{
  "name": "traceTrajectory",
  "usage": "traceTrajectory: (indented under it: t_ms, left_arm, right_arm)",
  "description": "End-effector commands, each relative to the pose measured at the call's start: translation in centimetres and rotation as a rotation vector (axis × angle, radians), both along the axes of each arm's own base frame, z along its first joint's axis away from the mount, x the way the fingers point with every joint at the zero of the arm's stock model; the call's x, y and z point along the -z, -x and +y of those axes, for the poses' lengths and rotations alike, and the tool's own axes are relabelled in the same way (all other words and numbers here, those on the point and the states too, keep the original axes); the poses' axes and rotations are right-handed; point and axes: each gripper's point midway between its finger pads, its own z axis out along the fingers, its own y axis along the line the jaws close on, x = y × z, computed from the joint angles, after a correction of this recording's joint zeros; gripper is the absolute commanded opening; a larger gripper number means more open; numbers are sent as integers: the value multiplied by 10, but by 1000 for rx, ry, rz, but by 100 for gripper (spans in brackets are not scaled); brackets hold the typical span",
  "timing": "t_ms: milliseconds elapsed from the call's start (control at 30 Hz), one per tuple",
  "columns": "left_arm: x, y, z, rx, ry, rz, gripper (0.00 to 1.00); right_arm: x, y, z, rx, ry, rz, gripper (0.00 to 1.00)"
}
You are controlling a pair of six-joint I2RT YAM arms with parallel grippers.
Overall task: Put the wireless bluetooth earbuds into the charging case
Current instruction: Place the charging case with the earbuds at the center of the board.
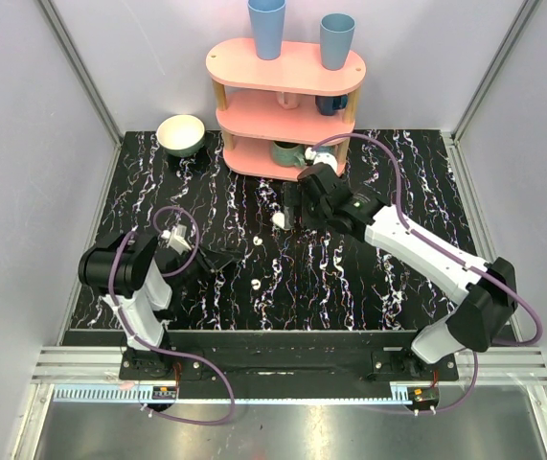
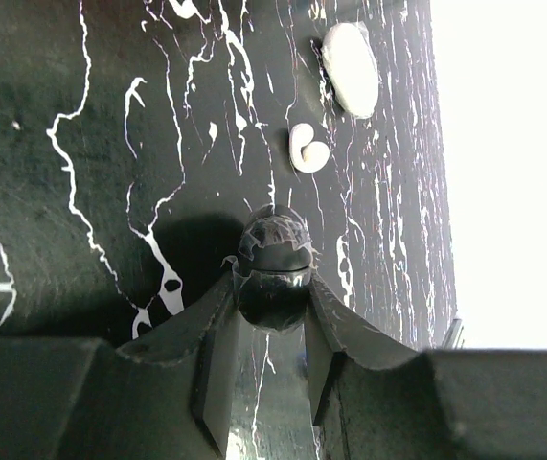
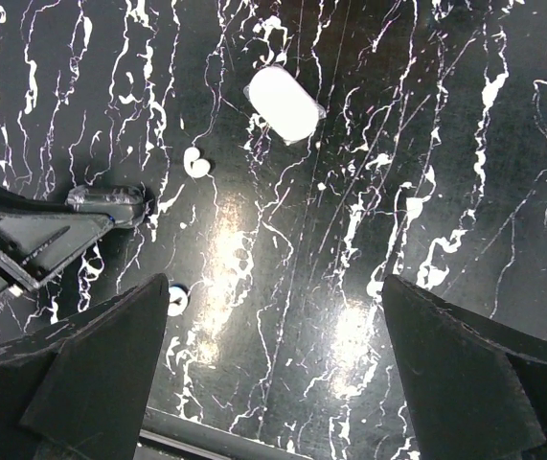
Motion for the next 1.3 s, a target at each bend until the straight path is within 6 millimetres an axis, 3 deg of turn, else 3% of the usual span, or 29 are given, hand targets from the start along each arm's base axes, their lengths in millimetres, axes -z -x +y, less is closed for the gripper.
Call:
traceTrajectory:
  t_ms: [0,367,633,800,1000,1100,1267]
  left_arm:
    - [-42,-30,3,-33,10,-264,15]
    - [-26,-33,5,-53,16,-203,22]
    - [-35,-35,9,-76,12,-230,29]
    - [-26,-29,13,-96,-9,-195,34]
    - [-35,-21,22,-139,-28,-227,41]
    - [-42,-20,24,-150,-42,-253,50]
    - [-47,-20,26,-157,-52,-265,52]
  right_arm:
    - [-33,2,-10,-25,-20,-115,100]
    - [-16,19,-26,-43,-34,-149,100]
    - [-5,19,-29,-68,6,-147,100]
    - [1,20,-29,-89,25,-141,100]
    - [6,23,-34,-96,40,-142,100]
    - [10,24,-35,-99,45,-137,100]
    - [13,25,-34,-110,48,-130,100]
